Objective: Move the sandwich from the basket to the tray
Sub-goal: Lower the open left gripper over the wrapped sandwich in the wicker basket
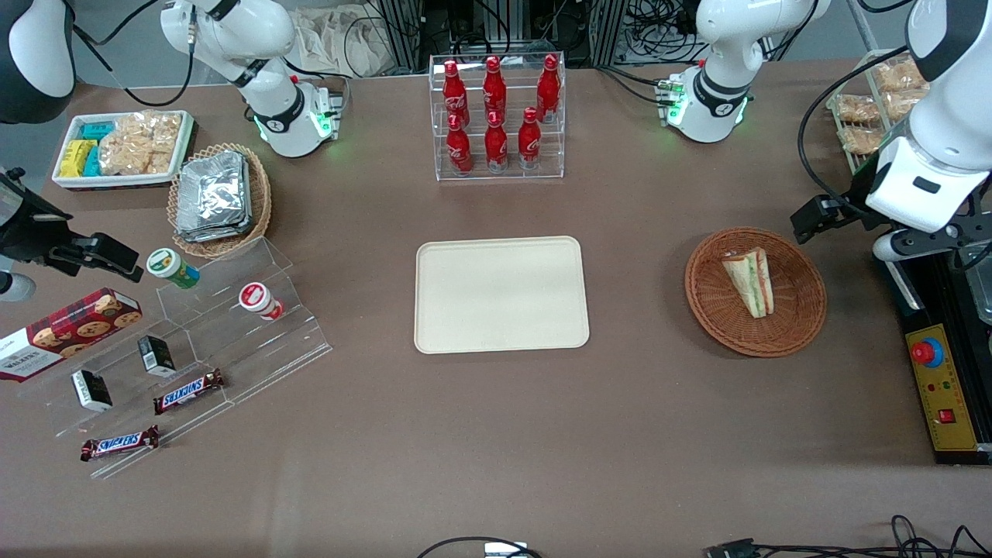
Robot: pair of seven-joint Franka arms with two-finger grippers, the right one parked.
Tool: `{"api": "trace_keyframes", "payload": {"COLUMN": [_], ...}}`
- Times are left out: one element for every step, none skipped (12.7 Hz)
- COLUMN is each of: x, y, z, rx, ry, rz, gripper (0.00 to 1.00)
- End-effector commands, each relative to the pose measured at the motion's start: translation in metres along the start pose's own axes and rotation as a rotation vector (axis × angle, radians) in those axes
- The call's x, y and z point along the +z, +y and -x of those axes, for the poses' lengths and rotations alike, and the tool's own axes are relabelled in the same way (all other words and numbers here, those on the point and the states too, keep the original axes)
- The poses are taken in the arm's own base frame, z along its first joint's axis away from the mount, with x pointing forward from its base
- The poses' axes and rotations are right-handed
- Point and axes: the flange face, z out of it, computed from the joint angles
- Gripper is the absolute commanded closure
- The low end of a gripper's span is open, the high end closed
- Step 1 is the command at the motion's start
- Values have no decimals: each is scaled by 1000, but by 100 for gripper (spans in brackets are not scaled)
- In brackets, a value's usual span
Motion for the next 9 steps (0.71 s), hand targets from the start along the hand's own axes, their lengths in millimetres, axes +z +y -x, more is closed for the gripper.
{"api": "trace_keyframes", "payload": {"x": [-7, -5, -1, 1, 6, 15, 24, 35, 51], "y": [-2, -5, -7, -8, -8, -8, -12, -21, -22], "z": [0, -2, -3, -3, -3, -1, -1, -4, -4], "rx": [4, -3, -10, -15, -22, -44, -50, -59, -58], "ry": [-5, -11, -21, -27, -36, -52, -70, -91, -107], "rz": [5, 13, 14, 12, 6, -11, -18, -22, -34], "gripper": [0, 0, 0, 0, 0, 0, 0, 0, 0]}}
